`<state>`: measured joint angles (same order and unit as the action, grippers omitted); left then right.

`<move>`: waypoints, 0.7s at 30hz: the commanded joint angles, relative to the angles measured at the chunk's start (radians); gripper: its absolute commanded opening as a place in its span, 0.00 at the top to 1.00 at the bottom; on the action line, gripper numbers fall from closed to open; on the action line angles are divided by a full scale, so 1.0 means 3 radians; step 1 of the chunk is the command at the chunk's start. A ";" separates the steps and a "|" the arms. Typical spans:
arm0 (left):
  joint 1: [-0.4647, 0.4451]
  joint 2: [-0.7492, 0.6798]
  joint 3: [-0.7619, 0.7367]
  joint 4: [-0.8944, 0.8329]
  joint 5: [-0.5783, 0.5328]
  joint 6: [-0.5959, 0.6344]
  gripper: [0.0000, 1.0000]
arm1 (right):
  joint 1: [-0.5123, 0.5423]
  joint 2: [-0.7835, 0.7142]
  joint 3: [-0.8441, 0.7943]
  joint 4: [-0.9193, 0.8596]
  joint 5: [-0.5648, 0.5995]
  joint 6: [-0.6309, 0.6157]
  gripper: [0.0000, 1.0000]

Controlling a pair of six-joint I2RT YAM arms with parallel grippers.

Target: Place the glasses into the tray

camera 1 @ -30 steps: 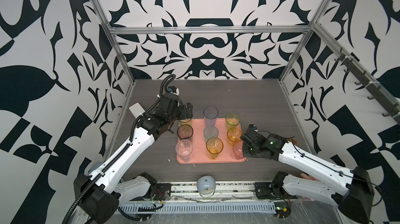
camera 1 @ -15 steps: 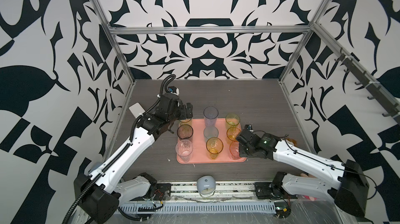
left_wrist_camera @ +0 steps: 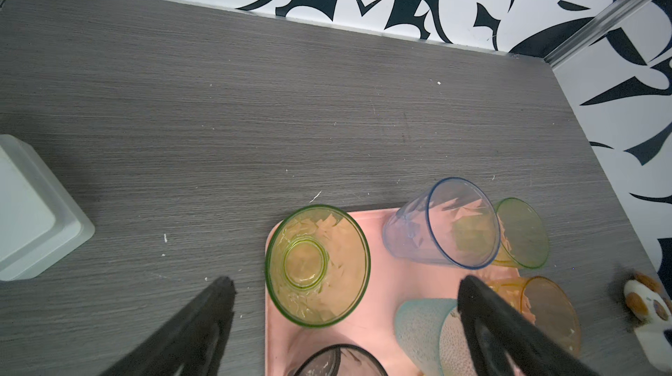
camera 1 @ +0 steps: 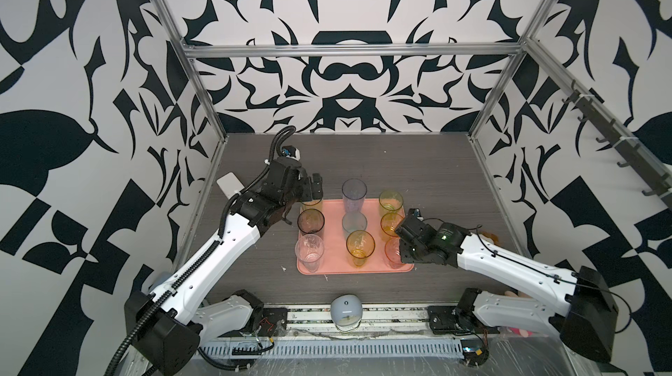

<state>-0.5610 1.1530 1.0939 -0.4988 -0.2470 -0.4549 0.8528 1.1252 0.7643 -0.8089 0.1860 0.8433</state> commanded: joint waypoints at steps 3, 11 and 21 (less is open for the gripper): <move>0.0014 -0.0064 -0.0041 -0.0030 -0.0127 0.0003 0.01 | 0.0021 -0.0220 0.0330 -0.0184 -0.0063 -0.0044 0.57; 0.0014 -0.0237 -0.0056 0.0023 -0.0476 0.0005 0.01 | 0.0016 -0.0343 0.0780 -0.0346 0.0248 -0.0317 0.53; 0.0014 -0.0446 -0.0172 0.0122 -0.1421 0.0324 0.00 | -0.0008 -0.0394 0.0795 0.0278 0.0651 -0.1169 0.36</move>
<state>-0.5610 1.0279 1.0744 -0.4850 -0.5522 -0.4107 0.8528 1.0271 0.9836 -0.8162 0.3012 0.6147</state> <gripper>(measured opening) 0.995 0.633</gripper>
